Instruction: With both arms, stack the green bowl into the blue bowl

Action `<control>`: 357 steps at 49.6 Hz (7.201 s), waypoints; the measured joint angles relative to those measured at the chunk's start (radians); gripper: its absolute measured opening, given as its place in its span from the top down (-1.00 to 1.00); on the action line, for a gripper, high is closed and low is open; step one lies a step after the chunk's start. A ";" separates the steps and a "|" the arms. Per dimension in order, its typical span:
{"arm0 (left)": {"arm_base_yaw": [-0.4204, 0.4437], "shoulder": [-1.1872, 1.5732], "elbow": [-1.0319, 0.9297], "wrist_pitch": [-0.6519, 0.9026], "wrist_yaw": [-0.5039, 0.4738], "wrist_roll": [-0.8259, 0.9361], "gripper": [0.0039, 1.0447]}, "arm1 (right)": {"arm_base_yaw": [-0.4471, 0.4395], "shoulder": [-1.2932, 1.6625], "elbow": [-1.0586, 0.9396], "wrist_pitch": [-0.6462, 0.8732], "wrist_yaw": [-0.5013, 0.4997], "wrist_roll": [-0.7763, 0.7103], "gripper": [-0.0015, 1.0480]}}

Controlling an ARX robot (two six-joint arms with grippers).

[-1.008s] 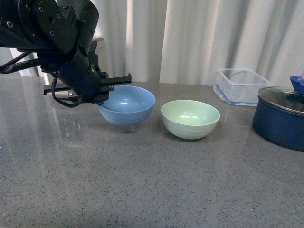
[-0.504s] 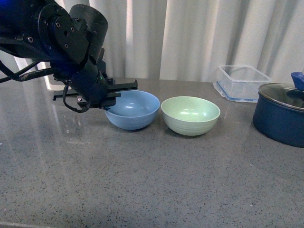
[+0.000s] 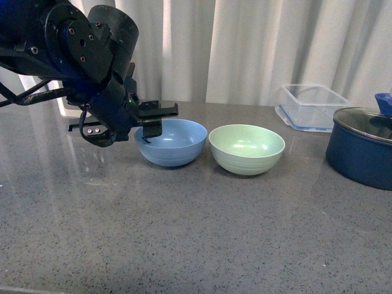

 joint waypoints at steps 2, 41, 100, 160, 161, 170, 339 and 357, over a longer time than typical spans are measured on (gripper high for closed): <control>0.002 -0.014 -0.012 0.002 0.000 0.000 -0.13 | 0.000 0.000 0.000 0.000 0.000 0.000 -0.81; 0.056 -0.784 -0.988 0.830 0.005 0.249 -0.20 | 0.000 0.000 0.000 0.000 0.000 0.000 -0.81; 0.217 -1.492 -1.642 0.806 0.153 0.252 0.94 | 0.000 0.000 0.000 0.000 0.000 0.000 -0.81; 0.217 -2.162 -1.650 0.157 0.153 0.252 0.94 | 0.000 0.000 0.000 0.000 0.000 0.000 -0.81; 0.217 -2.162 -1.650 0.157 0.153 0.252 0.94 | 0.000 0.000 0.000 0.000 0.000 0.000 -0.81; 0.217 -2.163 -1.650 0.157 0.152 0.252 0.70 | 0.000 0.000 0.000 0.000 0.000 0.000 -0.81; 0.217 -2.163 -1.650 0.157 0.153 0.252 -0.87 | 0.237 2.078 1.444 -0.069 -0.036 0.125 0.97; 0.217 -2.163 -1.650 0.157 0.152 0.252 -0.87 | 0.228 2.049 1.439 -0.092 -0.039 0.095 0.97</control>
